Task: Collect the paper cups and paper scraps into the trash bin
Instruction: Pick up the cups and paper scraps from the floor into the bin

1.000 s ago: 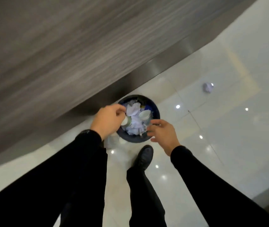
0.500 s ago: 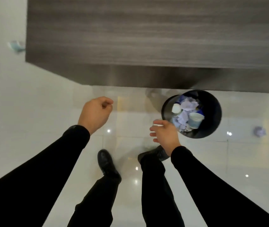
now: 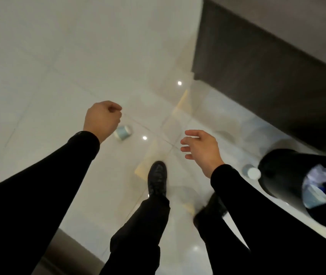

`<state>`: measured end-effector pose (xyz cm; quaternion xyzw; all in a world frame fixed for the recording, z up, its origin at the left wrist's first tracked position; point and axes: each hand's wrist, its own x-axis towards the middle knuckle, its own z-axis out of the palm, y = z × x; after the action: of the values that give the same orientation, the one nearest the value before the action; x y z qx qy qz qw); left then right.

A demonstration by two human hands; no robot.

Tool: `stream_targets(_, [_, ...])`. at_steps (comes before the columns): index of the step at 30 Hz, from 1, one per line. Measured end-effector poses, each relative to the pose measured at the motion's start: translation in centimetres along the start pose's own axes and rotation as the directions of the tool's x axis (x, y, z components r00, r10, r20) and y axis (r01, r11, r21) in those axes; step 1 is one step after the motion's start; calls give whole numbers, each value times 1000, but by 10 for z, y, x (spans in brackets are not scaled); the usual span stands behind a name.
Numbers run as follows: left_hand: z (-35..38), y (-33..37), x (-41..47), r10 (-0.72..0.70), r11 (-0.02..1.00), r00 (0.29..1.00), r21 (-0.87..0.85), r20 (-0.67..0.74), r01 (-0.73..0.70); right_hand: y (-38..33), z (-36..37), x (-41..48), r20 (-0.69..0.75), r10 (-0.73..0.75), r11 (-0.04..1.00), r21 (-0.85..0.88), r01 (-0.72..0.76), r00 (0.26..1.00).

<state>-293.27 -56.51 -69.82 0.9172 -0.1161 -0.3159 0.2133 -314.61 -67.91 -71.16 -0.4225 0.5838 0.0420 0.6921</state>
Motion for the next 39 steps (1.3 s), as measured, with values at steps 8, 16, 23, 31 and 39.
stream_targets(8, [91, -133, 80, -1, 989, 997, 144, -78, 13, 61, 89, 128, 199, -108, 972, -185, 145, 974])
stream_targets(16, [164, -229, 179, -24, 858, 994, 513, 102, -32, 98, 124, 252, 342, -278, 833, -378, 403, 898])
stream_targets(23, [187, -208, 205, 126, 625, 975, 748, 184, -222, 73, 88, 283, 336, -439, 740, -392, 547, 834])
stream_targets(31, [256, 50, 130, 593, 122, 517, 566, 617, -815, 70, -97, 213, -169, -497, 752, -573, 326, 851])
stream_targets(39, [361, 159, -2, 588, -129, 219, 357, 778, -925, 167, -248, 145, -605, -230, 842, -517, -156, 762])
